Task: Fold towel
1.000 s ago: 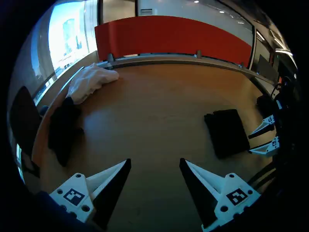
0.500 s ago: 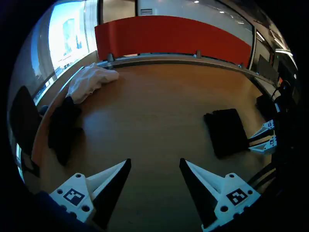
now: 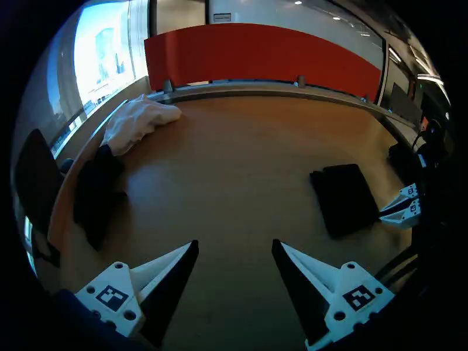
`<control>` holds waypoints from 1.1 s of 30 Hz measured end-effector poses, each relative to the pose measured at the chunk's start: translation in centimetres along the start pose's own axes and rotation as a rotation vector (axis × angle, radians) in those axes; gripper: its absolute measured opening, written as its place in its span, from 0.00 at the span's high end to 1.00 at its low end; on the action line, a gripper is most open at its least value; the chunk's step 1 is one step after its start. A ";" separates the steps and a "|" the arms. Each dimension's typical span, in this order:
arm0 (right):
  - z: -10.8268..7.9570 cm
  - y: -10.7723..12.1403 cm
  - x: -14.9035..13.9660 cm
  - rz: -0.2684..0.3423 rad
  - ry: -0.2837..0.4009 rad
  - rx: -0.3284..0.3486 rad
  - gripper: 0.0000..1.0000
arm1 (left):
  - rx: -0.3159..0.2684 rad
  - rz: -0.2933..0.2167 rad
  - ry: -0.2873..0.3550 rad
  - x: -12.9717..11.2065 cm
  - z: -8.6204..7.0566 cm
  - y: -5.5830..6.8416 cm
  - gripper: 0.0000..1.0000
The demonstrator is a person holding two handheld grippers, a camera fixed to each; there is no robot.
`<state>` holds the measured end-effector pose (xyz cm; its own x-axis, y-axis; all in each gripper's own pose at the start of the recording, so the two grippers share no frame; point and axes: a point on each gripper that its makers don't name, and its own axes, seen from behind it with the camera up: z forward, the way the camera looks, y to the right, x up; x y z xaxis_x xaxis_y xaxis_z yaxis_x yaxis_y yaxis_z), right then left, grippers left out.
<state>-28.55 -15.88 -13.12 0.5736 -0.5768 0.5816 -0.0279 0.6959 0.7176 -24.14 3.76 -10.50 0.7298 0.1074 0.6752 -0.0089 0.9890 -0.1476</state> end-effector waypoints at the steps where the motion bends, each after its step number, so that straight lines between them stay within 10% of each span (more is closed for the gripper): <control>1: -0.1 0.1 0.3 -0.002 0.005 -0.002 0.95 | 0.000 0.000 0.000 0.0 0.0 0.0 0.07; 33: -8.5 3.8 18.1 -0.131 0.253 -0.061 0.95 | -0.020 -0.012 0.069 2.4 -0.7 1.2 0.07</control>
<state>-11.29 -20.02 -3.16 0.7552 -0.5440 0.3657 0.1051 0.6512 0.7516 -21.92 5.12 -9.52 0.7751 0.0874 0.6258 0.0136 0.9879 -0.1548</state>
